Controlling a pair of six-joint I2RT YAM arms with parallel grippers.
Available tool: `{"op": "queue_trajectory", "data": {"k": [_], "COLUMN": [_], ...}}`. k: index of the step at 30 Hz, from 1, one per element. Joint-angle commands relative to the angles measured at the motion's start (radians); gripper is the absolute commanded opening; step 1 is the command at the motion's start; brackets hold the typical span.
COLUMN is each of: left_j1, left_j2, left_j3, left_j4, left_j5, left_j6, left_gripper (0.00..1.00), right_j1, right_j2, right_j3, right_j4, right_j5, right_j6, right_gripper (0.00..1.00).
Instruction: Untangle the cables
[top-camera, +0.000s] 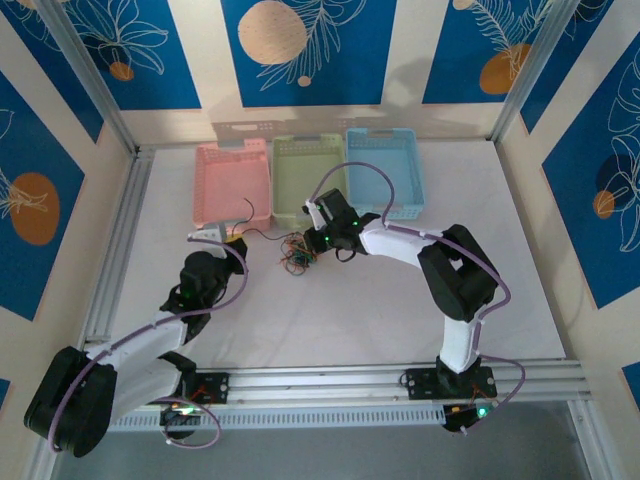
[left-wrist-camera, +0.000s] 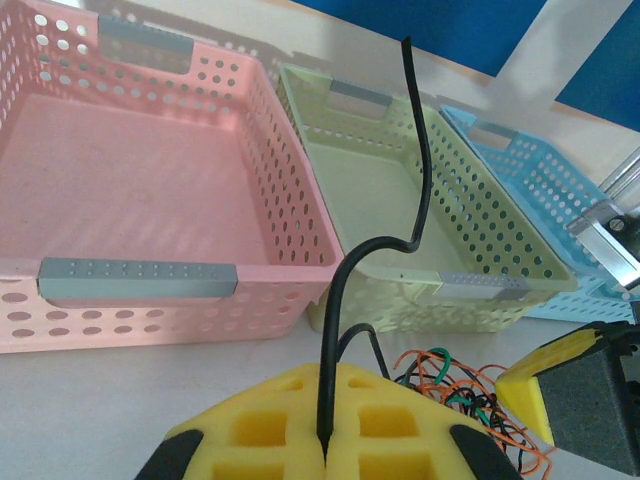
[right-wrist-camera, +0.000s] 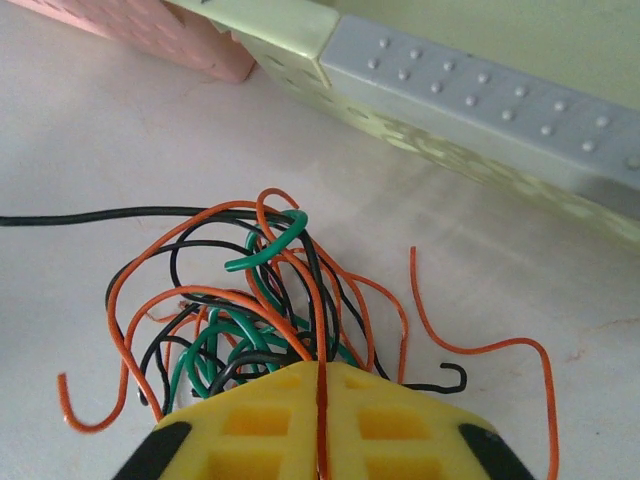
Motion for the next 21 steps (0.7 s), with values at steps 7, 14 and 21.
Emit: {"op": "queue_trajectory", "data": {"k": [7, 14, 21], "left_j1": [0.007, 0.007, 0.016], "left_j2": [-0.002, -0.057, -0.166], "left_j3": [0.008, -0.007, -0.050], "left_j4": [0.000, -0.069, -0.143], "left_j5": [-0.026, -0.175, -0.348], "left_j6": [0.009, -0.017, -0.069], "left_gripper": [0.00, 0.00, 0.00], "right_j1": [-0.007, -0.081, -0.312], "right_j2": [-0.117, -0.240, -0.419], "right_j3": [-0.117, -0.233, -0.445], "right_j4": [0.136, 0.172, 0.190], "right_j5": [0.049, 0.342, 0.397], "right_j6": [0.003, 0.171, 0.549], "right_gripper": [0.00, 0.00, 0.00]}}
